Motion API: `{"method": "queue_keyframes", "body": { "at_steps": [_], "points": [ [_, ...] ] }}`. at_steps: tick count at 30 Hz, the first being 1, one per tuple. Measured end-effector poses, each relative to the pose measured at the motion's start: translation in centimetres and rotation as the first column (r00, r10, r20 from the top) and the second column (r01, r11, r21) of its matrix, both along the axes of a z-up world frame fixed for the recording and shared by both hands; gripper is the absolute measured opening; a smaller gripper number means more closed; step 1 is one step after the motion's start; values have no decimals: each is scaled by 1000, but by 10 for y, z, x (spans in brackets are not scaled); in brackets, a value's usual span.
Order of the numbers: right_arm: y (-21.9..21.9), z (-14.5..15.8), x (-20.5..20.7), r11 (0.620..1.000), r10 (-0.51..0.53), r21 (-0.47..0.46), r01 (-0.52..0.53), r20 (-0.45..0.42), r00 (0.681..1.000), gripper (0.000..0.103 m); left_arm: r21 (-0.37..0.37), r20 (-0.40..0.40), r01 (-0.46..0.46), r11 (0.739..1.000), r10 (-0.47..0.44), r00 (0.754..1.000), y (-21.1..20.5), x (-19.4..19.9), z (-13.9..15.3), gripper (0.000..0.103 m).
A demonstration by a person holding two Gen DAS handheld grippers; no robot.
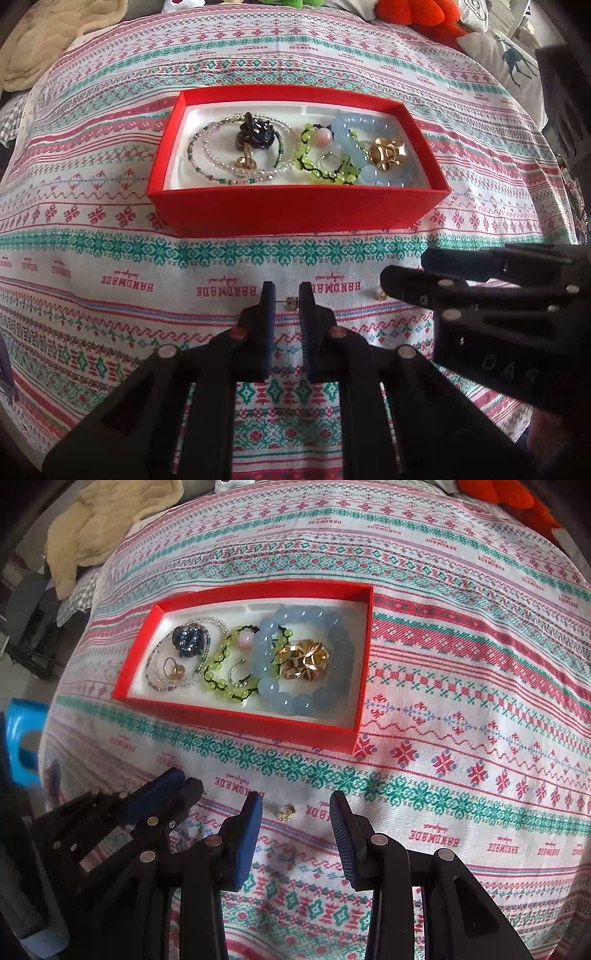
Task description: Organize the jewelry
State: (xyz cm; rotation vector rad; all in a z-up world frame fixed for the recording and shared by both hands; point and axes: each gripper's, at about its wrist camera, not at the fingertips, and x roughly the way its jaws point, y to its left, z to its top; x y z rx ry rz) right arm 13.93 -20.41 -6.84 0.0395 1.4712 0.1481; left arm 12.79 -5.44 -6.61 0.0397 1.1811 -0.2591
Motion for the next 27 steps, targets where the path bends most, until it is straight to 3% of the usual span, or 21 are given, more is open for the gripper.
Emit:
{"method": "queue_keyframes", "body": {
  "at_steps": [11,21,27],
  "points": [
    [25,-23,-3,1000,22,-13,-23,-49,999,37,-14,0,-25,1000,25,1000,12,0,4,14],
    [51,-35,-11,996,57,-71,-61,-49,997,10,-21,4,-35,999,35,999,15,0,5,14],
    [57,-34,-12,993,71,-89,-74,-36,997,8,-26,7,-34,999,35,999,14,0,6,14]
  ]
}}
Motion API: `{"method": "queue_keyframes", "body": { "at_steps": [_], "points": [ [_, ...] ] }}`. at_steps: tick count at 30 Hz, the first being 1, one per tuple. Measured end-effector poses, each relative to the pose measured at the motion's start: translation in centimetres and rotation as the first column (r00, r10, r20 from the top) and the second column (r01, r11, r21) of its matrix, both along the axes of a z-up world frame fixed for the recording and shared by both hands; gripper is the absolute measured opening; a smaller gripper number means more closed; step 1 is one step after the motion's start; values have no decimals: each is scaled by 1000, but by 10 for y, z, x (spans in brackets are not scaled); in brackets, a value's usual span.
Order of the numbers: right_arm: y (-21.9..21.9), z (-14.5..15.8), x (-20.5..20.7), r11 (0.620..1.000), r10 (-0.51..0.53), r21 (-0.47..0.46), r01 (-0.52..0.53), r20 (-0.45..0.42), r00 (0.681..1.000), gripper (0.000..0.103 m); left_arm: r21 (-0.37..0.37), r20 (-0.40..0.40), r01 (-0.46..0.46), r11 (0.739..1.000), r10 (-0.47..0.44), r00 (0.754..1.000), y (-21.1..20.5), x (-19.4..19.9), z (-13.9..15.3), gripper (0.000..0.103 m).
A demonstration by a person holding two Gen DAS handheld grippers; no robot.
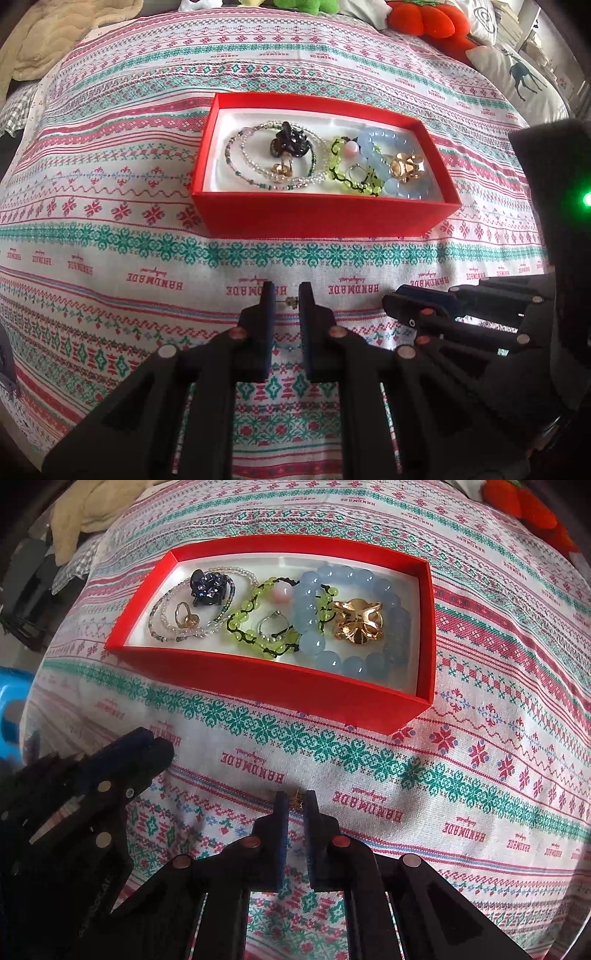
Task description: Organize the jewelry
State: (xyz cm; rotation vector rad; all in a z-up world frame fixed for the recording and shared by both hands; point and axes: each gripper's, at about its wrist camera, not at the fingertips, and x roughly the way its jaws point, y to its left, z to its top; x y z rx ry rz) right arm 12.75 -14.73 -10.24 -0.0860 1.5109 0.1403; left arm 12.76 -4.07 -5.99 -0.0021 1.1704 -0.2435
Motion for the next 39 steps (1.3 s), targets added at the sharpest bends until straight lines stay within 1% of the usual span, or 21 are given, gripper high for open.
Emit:
{"method": "queue_keyframes", "body": {
  "at_steps": [5,11,13,15,23,27,33,35,36,39],
  "points": [
    [-1,11,6,1000,16,4,-16,18,1000,7,-10,2,-4,1000,4,1000,3,0,3,14],
    [4,17,8,999,32,-7,-32,26,999,7,-24,7,-9,1000,9,1000,10,0,8,14],
    [-1,21,8,999,33,5,-33,34,999,7,-27,11,-10,1000,10,1000,12,0,10,14],
    [-7,31,6,999,33,16,-34,46,998,7,-33,18,-10,999,10,1000,14,-1,14,14],
    [-19,63,12,996,15,84,-24,112,994,7,-94,62,-25,995,31,998,29,0,36,14],
    [-31,81,15,989,-23,145,2,147,989,7,-125,83,-50,991,61,995,36,2,44,14],
    [-51,103,20,975,-94,218,46,218,971,7,-192,114,-83,978,106,988,42,9,55,14],
    [-57,108,21,970,-119,234,63,235,965,7,-210,120,-89,974,116,986,42,12,58,14],
    [-52,109,21,969,-129,238,70,241,962,7,-218,123,-91,972,120,985,41,13,59,14],
    [-55,112,24,963,-157,254,90,261,952,7,-233,128,-98,968,130,983,38,17,59,14]
  ]
}}
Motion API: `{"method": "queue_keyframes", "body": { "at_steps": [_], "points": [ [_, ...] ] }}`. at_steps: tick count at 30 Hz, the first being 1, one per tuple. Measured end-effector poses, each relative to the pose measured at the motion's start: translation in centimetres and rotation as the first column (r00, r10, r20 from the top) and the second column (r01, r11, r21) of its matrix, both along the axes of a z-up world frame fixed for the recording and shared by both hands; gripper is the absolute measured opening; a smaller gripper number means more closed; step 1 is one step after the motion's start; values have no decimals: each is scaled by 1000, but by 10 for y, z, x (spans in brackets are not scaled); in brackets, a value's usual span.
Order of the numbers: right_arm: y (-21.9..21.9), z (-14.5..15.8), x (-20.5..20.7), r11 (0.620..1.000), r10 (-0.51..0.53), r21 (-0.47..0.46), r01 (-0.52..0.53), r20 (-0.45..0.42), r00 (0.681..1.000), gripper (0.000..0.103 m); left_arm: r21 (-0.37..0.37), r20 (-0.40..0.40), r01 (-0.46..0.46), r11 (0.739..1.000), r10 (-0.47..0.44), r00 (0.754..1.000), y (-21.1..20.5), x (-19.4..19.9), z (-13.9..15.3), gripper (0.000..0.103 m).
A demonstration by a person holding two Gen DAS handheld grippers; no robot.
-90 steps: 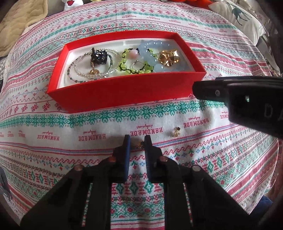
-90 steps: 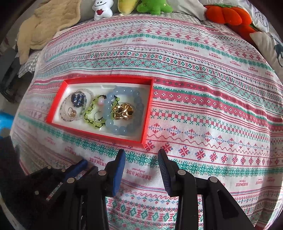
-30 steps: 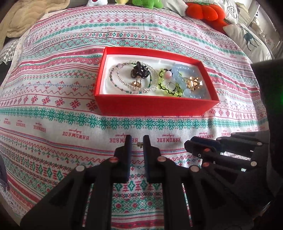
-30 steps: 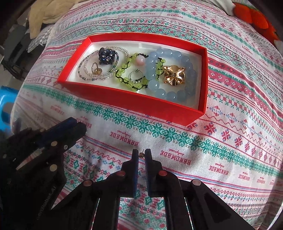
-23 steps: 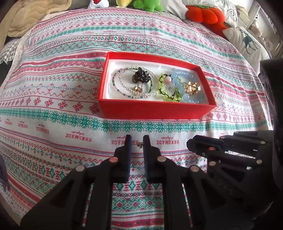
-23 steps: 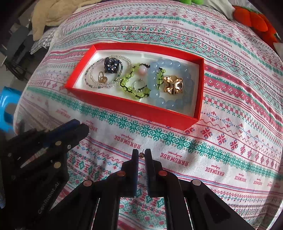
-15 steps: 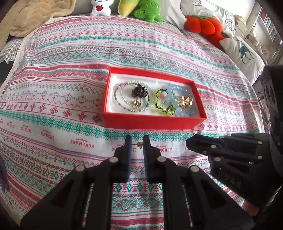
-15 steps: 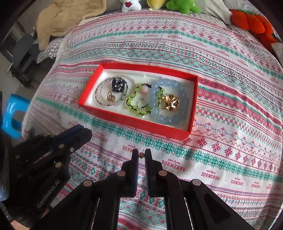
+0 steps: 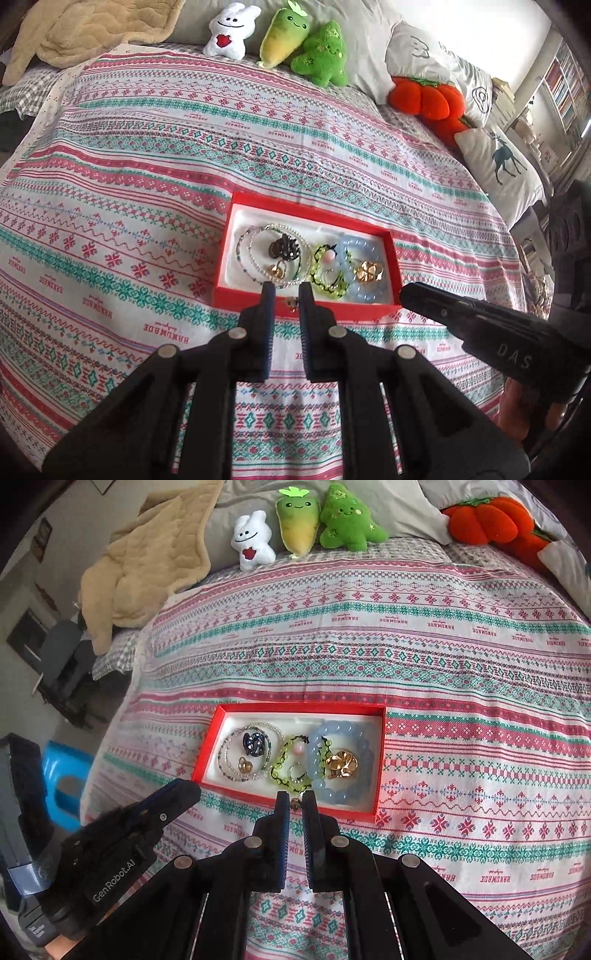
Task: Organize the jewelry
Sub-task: 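Carry both earrings into the red box and open both tools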
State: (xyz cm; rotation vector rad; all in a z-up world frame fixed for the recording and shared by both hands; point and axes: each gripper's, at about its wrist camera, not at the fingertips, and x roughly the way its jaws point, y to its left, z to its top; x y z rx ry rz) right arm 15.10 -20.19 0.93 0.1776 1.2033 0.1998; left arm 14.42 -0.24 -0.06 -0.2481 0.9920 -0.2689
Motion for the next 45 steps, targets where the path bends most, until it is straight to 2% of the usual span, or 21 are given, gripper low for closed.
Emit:
{"method": "queue_keyframes", "body": {
  "at_steps": [6,21,28,35,39,42,44,45],
  "points": [
    [5,-8,4,1000,-20,13,20,19,1000,7,-7,-1,-7,1000,7,1000,-9,7,-3,14],
    [3,-34,20,995,-89,43,89,-14,996,8,-9,-22,-20,1000,20,1000,-17,23,-17,14],
    [4,-32,23,992,-109,66,108,-2,994,8,-24,-22,-21,1000,20,1000,-21,27,-17,14],
    [-2,-30,23,991,-119,61,119,-5,993,9,1,-10,-31,1000,31,999,-18,23,-15,14],
    [2,-26,20,996,-90,8,90,11,996,20,55,7,-28,998,27,1000,-17,17,-13,15],
    [6,-22,16,997,-63,-30,64,22,998,21,111,26,-26,993,23,999,-16,11,-12,20],
    [8,-20,13,997,-48,-51,50,28,998,27,136,41,-40,990,34,999,-14,6,-11,27],
    [9,-20,11,997,-42,-57,44,29,999,33,140,46,-47,989,41,998,-13,3,-10,30]
  ]
}}
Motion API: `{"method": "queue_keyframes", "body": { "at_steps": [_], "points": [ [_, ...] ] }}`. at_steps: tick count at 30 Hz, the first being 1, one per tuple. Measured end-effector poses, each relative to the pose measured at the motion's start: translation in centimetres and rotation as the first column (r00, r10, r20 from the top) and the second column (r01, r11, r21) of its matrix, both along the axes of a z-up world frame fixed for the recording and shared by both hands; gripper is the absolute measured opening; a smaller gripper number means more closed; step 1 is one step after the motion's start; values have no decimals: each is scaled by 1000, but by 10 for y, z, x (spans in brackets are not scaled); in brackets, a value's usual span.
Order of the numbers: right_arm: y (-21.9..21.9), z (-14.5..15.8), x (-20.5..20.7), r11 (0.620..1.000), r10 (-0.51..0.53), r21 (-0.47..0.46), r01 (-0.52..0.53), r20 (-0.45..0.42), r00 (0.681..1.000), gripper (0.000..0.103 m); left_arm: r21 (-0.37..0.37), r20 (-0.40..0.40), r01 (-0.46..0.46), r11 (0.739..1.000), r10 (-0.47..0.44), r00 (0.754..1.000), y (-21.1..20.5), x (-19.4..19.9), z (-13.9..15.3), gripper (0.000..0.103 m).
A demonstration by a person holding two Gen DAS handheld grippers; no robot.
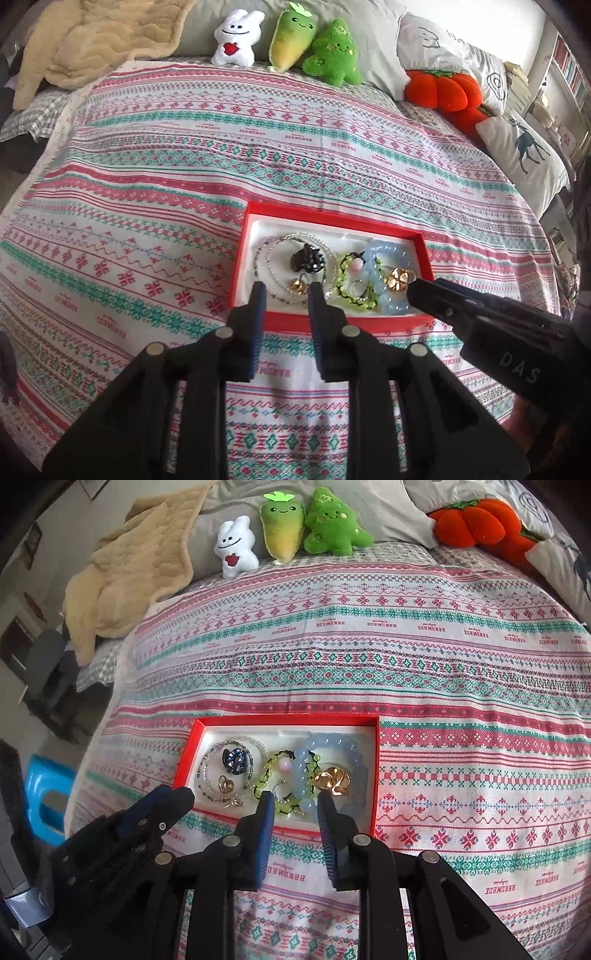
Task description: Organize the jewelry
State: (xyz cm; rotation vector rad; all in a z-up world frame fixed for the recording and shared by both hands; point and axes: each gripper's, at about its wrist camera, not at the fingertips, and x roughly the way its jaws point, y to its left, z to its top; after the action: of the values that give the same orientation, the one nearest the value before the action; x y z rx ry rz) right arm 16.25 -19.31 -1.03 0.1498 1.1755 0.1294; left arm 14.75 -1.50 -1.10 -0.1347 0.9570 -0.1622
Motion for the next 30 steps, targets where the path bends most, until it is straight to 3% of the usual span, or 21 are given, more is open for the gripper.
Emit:
{"method": "queue_keyframes", "body": {
  "at_steps": [1,2,7,10,16,21,27,30],
  "points": [
    [1,1,-2,1000,8,-6,-8,0,1000,46,-1,3,-4,1000,4,1000,1,-2,0,38],
    [3,1,-5,1000,16,-16,-16,1,1000,52,3,7,-6,1000,6,1000,1,-5,1,44],
    [5,7,-21,998,32,-58,-31,10,999,59,93,67,-17,996,11,998,2,-20,11,64],
    [4,14,-30,997,49,-69,-47,25,999,62,151,102,-20,988,5,995,2,-31,16,67],
    [7,29,-49,994,75,-88,-70,58,995,69,193,138,-26,981,-1,990,5,-52,29,75],
    [9,47,-72,994,70,-87,-62,96,993,75,205,185,-52,977,14,983,6,-73,45,78],
    [6,65,-102,997,60,-65,-51,132,990,88,205,216,-75,976,30,976,13,-103,62,91],
    [12,72,-120,989,99,-128,-81,140,985,93,245,223,-72,967,16,975,13,-119,66,94]
  ]
}}
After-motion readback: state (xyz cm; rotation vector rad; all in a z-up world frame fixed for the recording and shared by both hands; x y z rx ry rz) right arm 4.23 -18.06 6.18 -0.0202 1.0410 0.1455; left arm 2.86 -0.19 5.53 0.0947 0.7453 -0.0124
